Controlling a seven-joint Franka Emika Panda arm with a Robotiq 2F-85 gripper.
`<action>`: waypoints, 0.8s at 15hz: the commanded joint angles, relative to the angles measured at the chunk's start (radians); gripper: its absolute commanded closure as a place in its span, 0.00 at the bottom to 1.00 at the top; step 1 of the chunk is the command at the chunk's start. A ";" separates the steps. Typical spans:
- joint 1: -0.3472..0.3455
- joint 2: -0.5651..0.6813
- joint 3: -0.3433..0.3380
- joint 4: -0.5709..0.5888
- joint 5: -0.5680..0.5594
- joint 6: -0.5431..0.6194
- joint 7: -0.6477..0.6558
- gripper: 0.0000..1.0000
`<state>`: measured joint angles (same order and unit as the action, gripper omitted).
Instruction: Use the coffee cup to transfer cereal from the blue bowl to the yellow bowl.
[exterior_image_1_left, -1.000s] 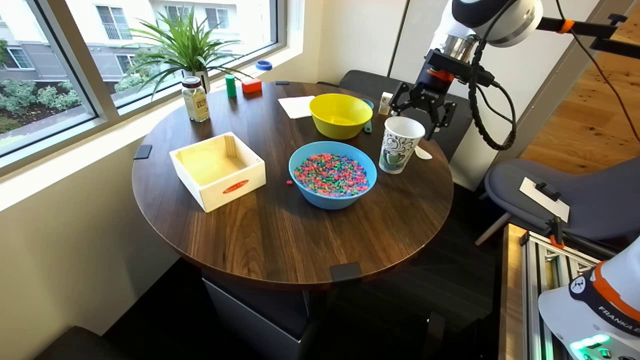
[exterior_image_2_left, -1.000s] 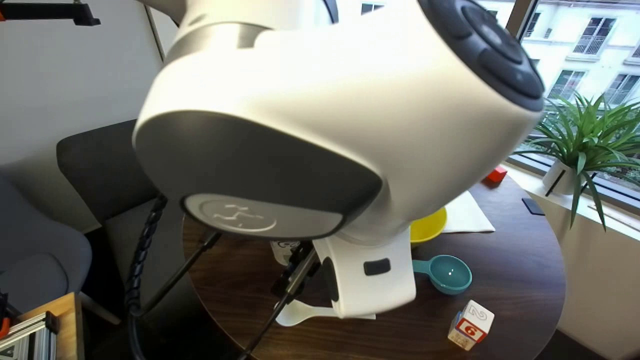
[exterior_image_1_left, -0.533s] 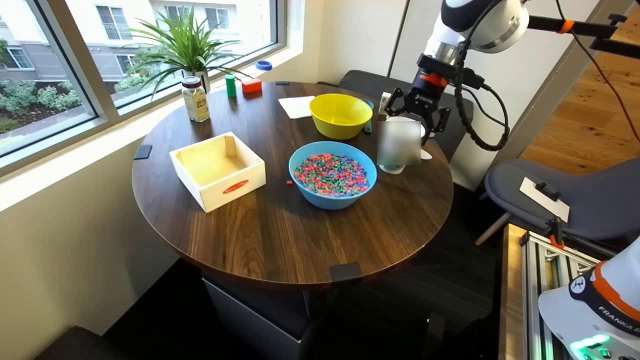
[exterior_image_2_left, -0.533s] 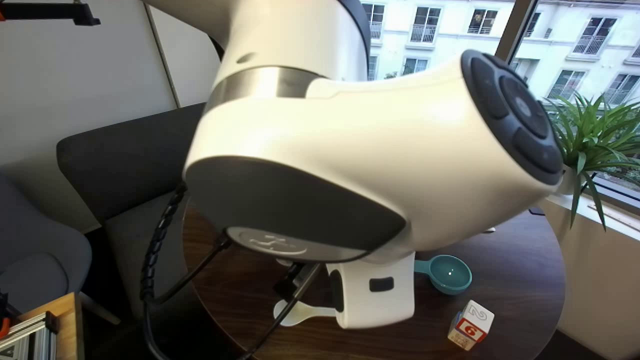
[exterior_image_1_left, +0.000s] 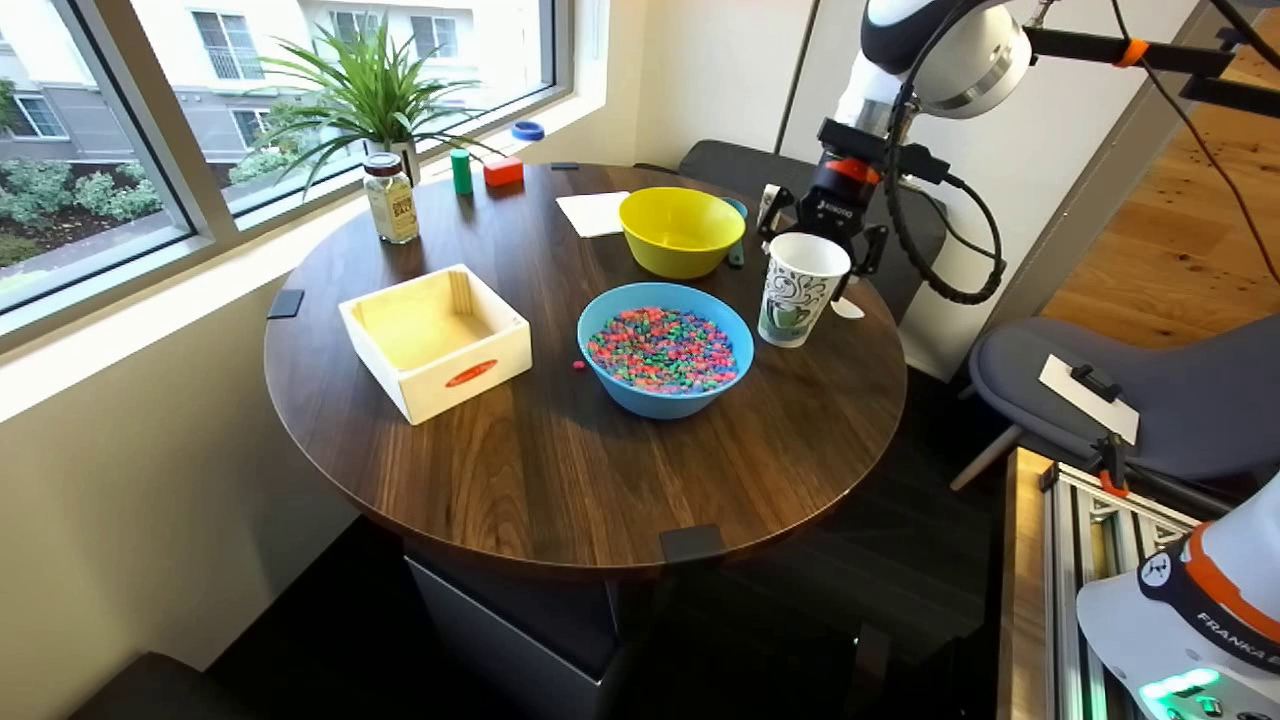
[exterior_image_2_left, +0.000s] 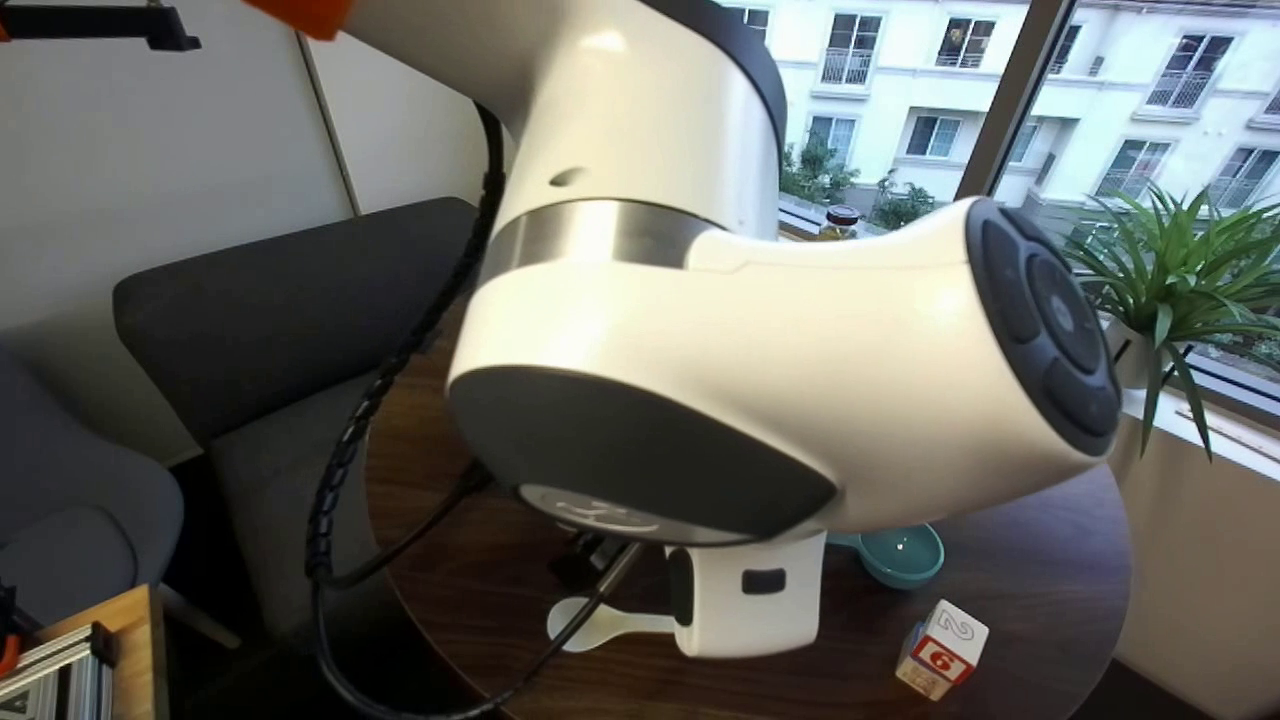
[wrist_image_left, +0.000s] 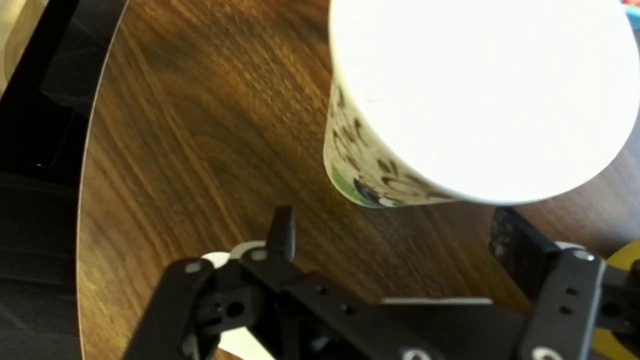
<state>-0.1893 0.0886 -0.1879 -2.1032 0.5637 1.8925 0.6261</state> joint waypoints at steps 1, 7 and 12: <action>0.000 0.041 0.000 0.030 0.035 -0.033 0.018 0.00; 0.002 0.075 0.007 0.036 0.095 -0.046 0.010 0.00; 0.005 0.091 0.010 0.039 0.134 -0.052 0.008 0.00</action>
<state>-0.1849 0.1539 -0.1779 -2.0896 0.6623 1.8762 0.6298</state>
